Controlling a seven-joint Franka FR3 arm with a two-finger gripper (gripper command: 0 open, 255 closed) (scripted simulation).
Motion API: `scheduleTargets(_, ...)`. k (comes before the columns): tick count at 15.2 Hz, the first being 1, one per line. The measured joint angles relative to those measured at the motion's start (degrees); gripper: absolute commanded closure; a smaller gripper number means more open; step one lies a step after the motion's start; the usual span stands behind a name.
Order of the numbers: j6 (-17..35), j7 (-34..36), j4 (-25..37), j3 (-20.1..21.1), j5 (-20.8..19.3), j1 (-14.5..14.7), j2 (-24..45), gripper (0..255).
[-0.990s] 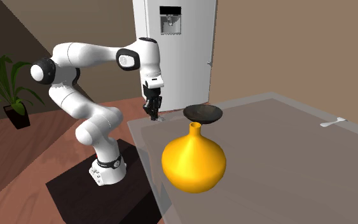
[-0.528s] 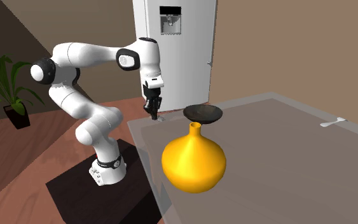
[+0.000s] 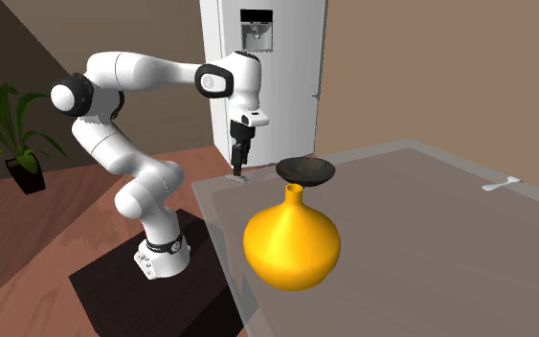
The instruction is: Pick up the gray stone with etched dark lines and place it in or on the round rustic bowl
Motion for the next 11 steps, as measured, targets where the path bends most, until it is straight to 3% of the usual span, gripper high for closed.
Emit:
scheduleTargets(4, 2.75, -0.25, -3.66, 0.48, 0.50, 0.45, -0.76, 0)
scheduleTargets(11, 3.53, -0.37, -4.55, 0.53, 0.56, 0.49, -0.87, 0)
